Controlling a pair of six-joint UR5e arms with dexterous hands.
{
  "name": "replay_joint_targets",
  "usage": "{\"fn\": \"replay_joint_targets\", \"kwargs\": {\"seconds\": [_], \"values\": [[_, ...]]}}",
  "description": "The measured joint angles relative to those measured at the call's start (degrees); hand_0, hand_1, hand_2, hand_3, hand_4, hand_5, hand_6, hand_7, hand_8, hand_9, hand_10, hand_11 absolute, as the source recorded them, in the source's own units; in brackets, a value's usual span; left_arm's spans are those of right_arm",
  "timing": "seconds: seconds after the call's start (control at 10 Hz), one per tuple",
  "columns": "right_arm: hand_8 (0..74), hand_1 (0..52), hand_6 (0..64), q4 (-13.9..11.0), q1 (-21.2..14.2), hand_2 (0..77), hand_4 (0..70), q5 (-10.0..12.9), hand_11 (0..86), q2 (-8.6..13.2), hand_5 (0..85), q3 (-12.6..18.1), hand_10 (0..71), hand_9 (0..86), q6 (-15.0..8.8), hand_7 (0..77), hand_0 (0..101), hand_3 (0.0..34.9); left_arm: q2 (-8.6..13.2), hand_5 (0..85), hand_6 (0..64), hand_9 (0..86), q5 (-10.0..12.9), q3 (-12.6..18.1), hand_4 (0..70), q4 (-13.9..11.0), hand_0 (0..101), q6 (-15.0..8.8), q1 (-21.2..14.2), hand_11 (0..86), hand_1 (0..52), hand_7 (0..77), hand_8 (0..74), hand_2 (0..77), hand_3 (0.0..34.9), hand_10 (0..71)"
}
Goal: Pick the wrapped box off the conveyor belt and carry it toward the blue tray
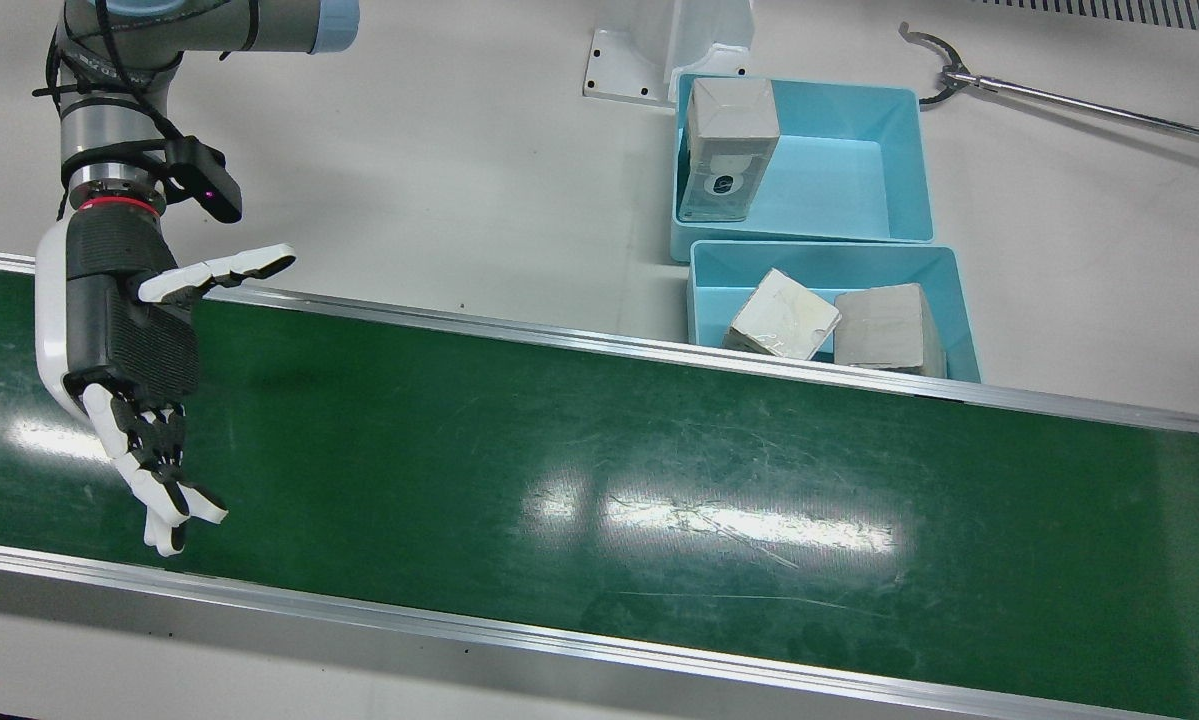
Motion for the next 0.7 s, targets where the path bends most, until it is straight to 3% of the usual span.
{"fn": "replay_joint_targets", "kwargs": {"seconds": [0.7], "values": [[6.5,11.5,7.1,0.10,-0.30,8.2,10.9,0.09,1.1,0.00,11.5,-0.15,0.0,7.1,-1.01,19.1,47,0.0,0.00,1.1,0.5,0.0,0.00,0.00,0.0,0.00,0,0.00,0.00,0.5,0.0,0.5,0.5,1.1,0.0,0.5]]}}
